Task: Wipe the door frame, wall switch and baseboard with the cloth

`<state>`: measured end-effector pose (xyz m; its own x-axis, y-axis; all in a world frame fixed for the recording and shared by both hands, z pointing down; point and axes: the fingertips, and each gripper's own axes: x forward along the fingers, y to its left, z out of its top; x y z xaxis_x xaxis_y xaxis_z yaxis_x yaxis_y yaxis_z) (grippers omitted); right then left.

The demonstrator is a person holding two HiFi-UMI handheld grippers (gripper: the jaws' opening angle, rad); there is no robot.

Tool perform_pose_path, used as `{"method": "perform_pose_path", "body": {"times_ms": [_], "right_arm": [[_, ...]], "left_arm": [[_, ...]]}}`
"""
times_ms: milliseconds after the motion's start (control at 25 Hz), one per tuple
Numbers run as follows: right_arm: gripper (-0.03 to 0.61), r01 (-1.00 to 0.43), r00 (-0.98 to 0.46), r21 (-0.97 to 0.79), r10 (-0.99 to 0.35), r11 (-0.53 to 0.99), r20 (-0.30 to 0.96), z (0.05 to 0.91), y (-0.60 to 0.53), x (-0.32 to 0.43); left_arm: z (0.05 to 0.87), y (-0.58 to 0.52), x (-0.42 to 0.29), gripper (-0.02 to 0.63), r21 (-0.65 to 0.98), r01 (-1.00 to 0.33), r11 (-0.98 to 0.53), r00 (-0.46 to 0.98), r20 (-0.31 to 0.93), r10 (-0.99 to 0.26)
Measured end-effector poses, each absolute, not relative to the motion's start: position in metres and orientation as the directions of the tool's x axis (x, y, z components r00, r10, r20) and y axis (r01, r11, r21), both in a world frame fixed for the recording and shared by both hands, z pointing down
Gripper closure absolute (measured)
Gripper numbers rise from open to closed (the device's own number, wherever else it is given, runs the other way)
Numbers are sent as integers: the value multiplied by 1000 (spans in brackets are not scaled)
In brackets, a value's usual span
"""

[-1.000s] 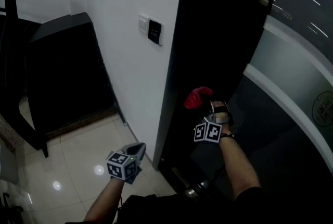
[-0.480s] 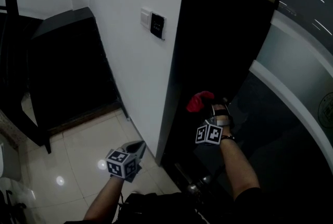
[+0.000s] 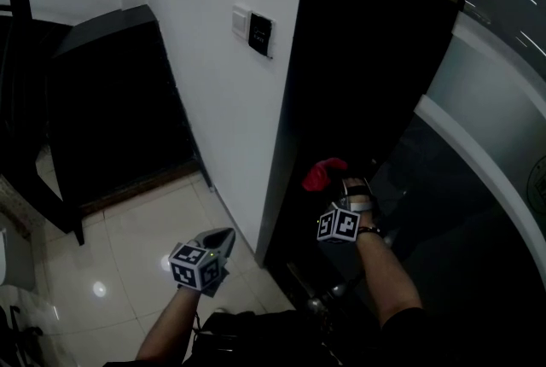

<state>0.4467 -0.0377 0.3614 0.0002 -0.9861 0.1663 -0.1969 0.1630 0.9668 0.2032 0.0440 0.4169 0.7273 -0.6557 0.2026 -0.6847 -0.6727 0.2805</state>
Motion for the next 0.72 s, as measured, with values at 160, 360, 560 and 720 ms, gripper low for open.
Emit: {"method": "perform_pose_path", "body": {"times_ms": [160,360,560,720], "right_arm": [[517,-170,-2,965,-979,200,202,380,-37,446],[517,-185,3,957,-973,225,229,393,-36,445],[517,-178,-7,945,-960,276,279,418,-34,442],[517,-186,-8,931,-948,313,317,436,-33,439]], "left_arm": [[415,44,199,621,267,-699,-663,714,203,-670],[409,43,192,621,260,-712,-652,700,203,-684],[413,45,187,621,253,-726,-640,686,209,-697],[415,49,182,621,254,-736,-627,675,216,-705]]}}
